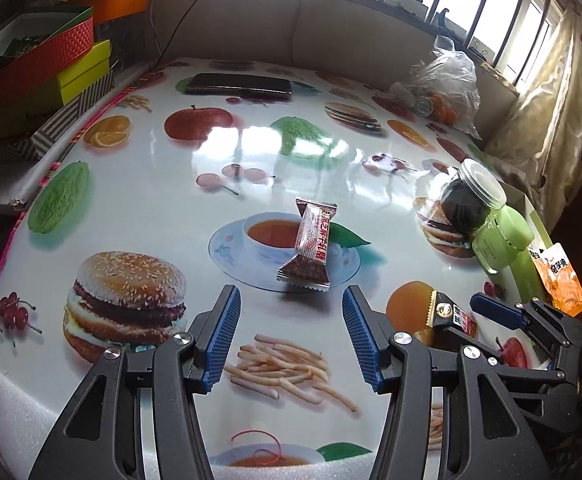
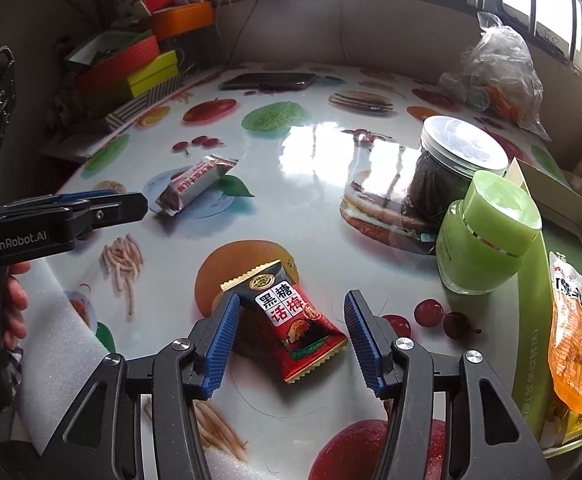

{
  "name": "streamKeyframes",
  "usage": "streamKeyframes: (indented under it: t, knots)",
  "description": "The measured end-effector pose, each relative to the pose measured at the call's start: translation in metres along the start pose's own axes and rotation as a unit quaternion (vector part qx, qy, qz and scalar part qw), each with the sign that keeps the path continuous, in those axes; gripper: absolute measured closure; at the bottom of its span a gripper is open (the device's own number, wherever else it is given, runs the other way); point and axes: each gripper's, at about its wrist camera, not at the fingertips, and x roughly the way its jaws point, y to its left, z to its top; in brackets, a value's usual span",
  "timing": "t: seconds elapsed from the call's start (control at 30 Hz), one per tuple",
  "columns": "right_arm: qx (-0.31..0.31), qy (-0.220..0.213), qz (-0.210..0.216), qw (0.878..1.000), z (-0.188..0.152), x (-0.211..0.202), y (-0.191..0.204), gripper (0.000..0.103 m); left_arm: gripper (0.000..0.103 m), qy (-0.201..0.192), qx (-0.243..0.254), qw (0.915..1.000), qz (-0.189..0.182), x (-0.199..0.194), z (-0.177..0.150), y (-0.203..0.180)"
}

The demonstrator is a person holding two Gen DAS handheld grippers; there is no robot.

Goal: Organize snacks
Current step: 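Grasp the red-white candy bar with the left gripper while the right grasps the black plum candy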

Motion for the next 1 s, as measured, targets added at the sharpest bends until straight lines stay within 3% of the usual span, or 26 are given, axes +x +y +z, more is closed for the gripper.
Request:
streamKeyframes:
  t: [0.17,0.4,0.7,0.83,1.0]
  knots:
    - [-0.013,0.008,-0.003,1.0,0.0,0.006,0.003,0.048,0.049,0.014,-0.005,0.9997,-0.019,0.011,0.005,0.003]
    - [-0.024,0.011,-0.014,1.0,0.0,0.008,0.007,0.048,0.049,0.018,0.009,0.9998,-0.004,0.022,0.016,-0.003]
    - [0.0,0.004,-0.035,0.999,-0.001,0.005,-0.001,0.074,0.049,0.033,0.022,0.9992,0.003,0.043,0.028,-0.008]
    - [0.004,0.003,-0.04,0.999,0.0,0.005,-0.002,0.077,0.049,0.034,0.032,0.9989,0.002,0.048,0.033,-0.013]
    - [0.009,0.002,-0.048,0.999,0.0,0.004,-0.003,0.078,0.049,0.033,0.044,0.9981,0.027,0.052,0.035,-0.017]
